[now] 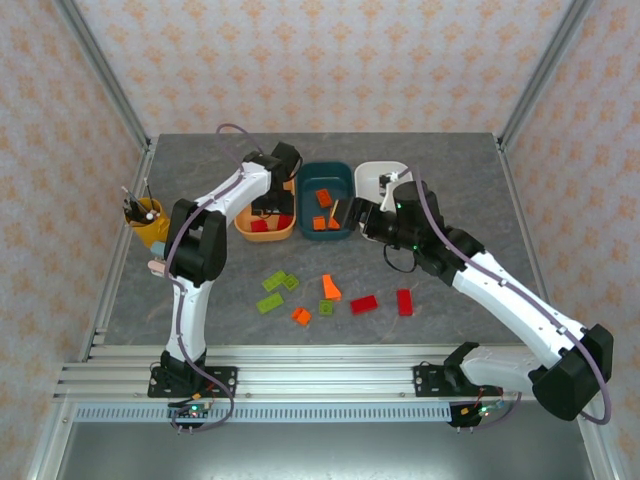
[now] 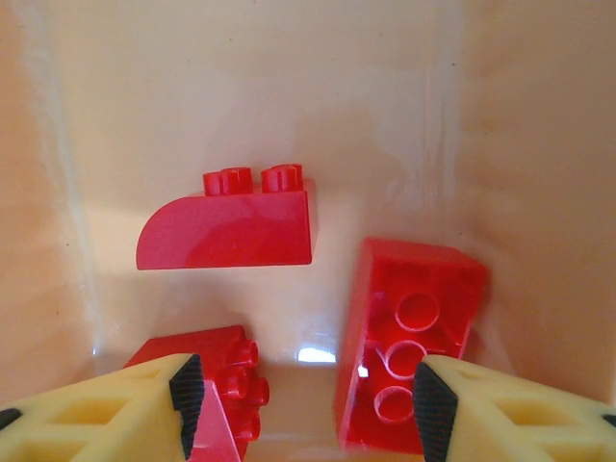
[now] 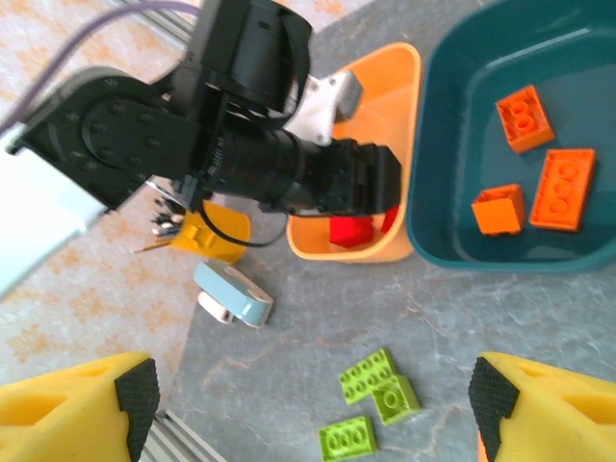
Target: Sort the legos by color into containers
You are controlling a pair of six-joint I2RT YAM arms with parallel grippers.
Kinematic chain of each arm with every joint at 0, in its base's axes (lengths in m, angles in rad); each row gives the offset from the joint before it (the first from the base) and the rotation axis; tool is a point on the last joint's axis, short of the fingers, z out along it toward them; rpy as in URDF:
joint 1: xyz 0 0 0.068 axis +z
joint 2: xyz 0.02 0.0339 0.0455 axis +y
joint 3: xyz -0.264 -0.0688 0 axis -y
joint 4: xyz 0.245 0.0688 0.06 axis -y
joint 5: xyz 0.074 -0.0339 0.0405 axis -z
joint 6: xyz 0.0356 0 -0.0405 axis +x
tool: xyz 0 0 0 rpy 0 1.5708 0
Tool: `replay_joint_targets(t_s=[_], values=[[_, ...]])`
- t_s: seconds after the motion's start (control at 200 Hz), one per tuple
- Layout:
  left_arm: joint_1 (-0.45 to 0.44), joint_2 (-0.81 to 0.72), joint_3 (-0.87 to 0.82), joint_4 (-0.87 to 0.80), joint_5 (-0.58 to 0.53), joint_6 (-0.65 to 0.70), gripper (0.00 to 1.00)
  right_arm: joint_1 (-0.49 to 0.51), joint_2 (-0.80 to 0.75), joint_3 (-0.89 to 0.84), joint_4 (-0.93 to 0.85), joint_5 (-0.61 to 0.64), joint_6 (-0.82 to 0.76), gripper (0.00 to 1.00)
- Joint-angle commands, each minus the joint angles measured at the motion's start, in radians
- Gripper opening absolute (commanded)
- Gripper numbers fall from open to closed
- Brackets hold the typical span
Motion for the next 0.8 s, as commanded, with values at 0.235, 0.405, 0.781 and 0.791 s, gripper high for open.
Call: replay_joint_targets(t_s=[0.235, 0.405, 0.781, 0.791], values=[[0.005, -0.323, -0.032, -0.065, -0.072, -0.114, 0.72, 0.091, 0.148, 0.117, -0.251, 0.070, -0.246, 0.83], [-0.011, -0.617, -0.302, -0.009, -0.054, -0.274, 0.76, 0.243, 0.331, 0.231, -0.377, 0.124, -0.366, 0.81], [-0.156, -1.377, -0.943, -0.008, -0.063, -0.652, 0.82, 0.395, 0.779, 0.513, -0.557, 0.177, -0.435, 0.76], [-0.158, -1.394, -0.951, -0.013, -0.063, -0.658, 0.82, 0.394, 0.789, 0.517, -0.560, 0.179, -0.433, 0.76]])
